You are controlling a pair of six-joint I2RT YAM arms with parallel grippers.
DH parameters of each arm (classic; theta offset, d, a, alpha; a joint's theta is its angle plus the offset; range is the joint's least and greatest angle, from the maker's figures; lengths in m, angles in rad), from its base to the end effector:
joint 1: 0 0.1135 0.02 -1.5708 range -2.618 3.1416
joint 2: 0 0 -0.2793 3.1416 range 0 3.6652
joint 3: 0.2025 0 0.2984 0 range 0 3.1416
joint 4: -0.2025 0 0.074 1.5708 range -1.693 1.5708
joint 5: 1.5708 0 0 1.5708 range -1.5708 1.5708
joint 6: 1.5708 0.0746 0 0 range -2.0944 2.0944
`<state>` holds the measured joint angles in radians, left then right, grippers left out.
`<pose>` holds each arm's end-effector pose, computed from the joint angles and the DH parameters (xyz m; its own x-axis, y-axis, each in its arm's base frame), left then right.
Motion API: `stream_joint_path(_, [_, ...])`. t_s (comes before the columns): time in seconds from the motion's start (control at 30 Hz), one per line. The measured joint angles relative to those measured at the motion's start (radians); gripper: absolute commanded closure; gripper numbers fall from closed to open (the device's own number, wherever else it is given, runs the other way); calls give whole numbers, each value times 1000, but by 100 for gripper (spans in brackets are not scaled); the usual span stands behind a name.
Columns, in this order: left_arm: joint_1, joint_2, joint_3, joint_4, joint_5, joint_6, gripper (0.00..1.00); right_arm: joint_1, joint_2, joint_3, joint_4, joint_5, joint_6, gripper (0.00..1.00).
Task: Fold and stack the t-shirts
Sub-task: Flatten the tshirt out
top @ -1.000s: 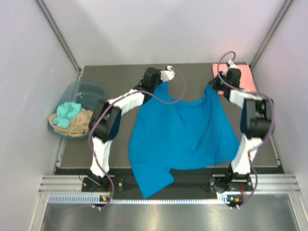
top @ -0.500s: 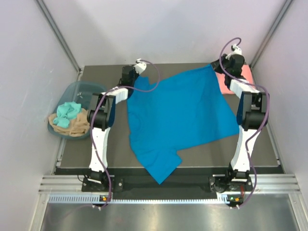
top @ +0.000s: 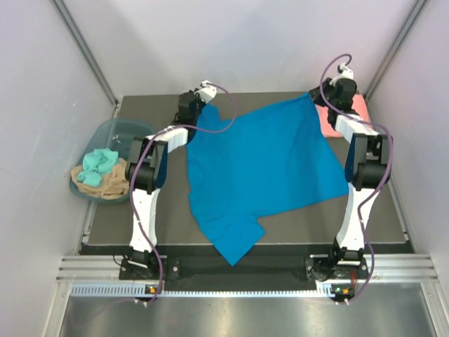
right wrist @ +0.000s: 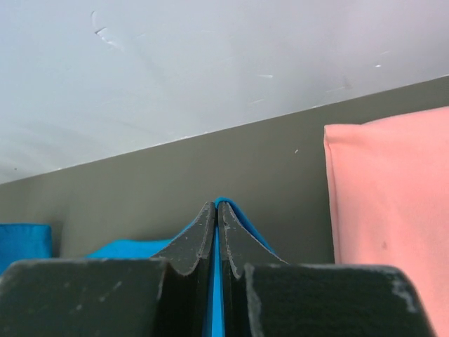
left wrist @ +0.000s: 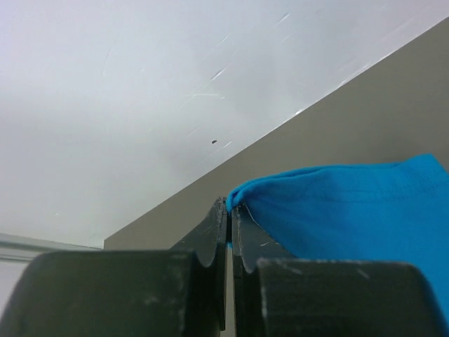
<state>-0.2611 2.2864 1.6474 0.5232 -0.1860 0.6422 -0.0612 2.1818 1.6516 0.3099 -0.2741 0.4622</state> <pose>0.6025 -0.1467 0.1811 -0.0437 0.6210 -0.7826 0.1279 0.7804 0.6121 0.6051 -0.0169 0.2144 -0.2865 0.4476 -0.8471 -0.0860 0.8685 0.4881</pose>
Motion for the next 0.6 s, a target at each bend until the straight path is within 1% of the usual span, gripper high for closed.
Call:
stream_joint_path(0.13, [-4,-81,-89,-3,11,-7,100,2,-23,-5,-32,5,-16,100])
stream_joint_path(0.23, [-24,-198,-165,-16,13,-6,100,3,-109,-31,-97,15,-25,100])
stream_joint_path(0.33, [-73,-375,-232,-23,14,-3,100,6,-259,-43,-188,26,-37,100])
stream_joint_path(0.47, [-138,-618,-283,-26,13,-13,100,6,-504,-29,-293,41,-68,100])
stream_joint_path(0.6, [-142,-830,-305,-30,-13,-23,100,8,-705,26,-389,45,-102,100])
